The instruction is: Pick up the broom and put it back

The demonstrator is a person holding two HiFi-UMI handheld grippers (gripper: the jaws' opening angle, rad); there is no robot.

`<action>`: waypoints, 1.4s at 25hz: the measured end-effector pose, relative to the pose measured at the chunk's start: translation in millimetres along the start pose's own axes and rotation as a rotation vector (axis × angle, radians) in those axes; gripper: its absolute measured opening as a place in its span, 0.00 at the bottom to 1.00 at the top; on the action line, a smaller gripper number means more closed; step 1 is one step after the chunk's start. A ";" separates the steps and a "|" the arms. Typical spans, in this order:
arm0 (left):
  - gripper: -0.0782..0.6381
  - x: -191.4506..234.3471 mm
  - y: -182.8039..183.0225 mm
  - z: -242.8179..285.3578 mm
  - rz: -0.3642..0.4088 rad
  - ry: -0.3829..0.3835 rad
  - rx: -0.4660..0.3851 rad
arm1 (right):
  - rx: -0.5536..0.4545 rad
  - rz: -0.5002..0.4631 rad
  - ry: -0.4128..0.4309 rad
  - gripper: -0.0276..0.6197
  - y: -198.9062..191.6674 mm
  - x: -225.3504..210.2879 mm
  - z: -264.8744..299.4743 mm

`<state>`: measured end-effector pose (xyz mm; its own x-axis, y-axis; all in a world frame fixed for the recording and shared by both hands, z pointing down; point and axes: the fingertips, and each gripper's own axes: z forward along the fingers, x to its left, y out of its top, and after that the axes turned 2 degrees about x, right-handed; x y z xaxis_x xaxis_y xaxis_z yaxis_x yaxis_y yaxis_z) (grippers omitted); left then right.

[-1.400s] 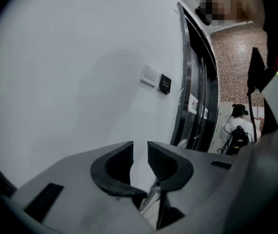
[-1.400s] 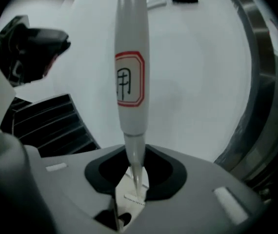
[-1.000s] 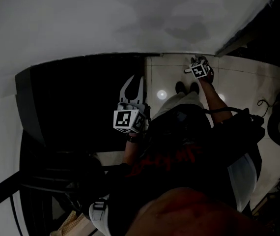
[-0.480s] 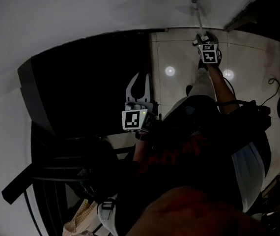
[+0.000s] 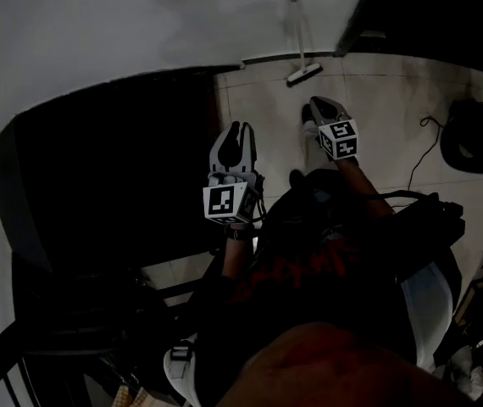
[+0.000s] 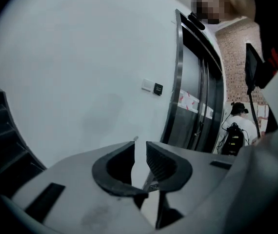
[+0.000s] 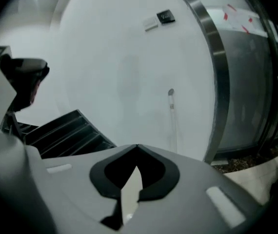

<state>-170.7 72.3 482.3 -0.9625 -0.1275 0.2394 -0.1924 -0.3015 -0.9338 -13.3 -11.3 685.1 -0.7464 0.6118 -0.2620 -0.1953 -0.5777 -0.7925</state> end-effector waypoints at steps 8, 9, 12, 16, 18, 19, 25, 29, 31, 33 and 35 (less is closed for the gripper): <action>0.22 -51.2 -66.1 -73.3 -0.103 -0.130 0.055 | -0.160 -0.022 0.008 0.04 27.1 95.5 -149.2; 0.22 -61.3 -65.2 -78.7 -0.099 -0.153 0.056 | -0.172 -0.028 0.000 0.04 32.7 98.1 -163.6; 0.22 -83.7 -56.8 -84.5 -0.076 -0.214 0.041 | -0.224 -0.071 -0.028 0.04 55.8 101.1 -190.9; 0.22 -98.3 -62.0 -90.5 -0.066 -0.245 0.030 | -0.261 -0.096 -0.045 0.04 60.4 105.9 -211.8; 0.22 -108.5 -59.9 -88.5 -0.034 -0.262 0.031 | -0.274 -0.096 -0.044 0.04 61.1 104.7 -222.1; 0.22 -114.2 -58.3 -87.1 0.005 -0.273 0.040 | -0.277 -0.094 -0.041 0.04 62.0 104.9 -226.8; 0.22 -164.0 -54.5 -94.8 0.278 -0.382 0.063 | -0.286 -0.090 -0.030 0.04 62.0 109.0 -253.1; 0.22 -180.4 -59.5 -74.2 0.280 -0.425 0.075 | -0.291 -0.081 -0.034 0.04 63.2 92.2 -250.0; 0.22 -184.4 -60.0 -74.8 0.276 -0.432 0.080 | -0.282 -0.074 -0.028 0.04 59.9 92.3 -252.5; 0.22 -188.3 -61.8 -77.8 0.277 -0.440 0.086 | -0.274 -0.066 -0.029 0.04 53.6 92.3 -255.8; 0.22 -192.0 -63.8 -77.8 0.287 -0.451 0.092 | -0.276 -0.057 -0.036 0.04 49.1 89.0 -259.0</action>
<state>11.4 189.5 475.3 -0.7926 -0.6035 0.0873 0.1031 -0.2738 -0.9562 75.4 154.7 480.2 -0.7624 0.6166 -0.1963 -0.0610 -0.3704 -0.9268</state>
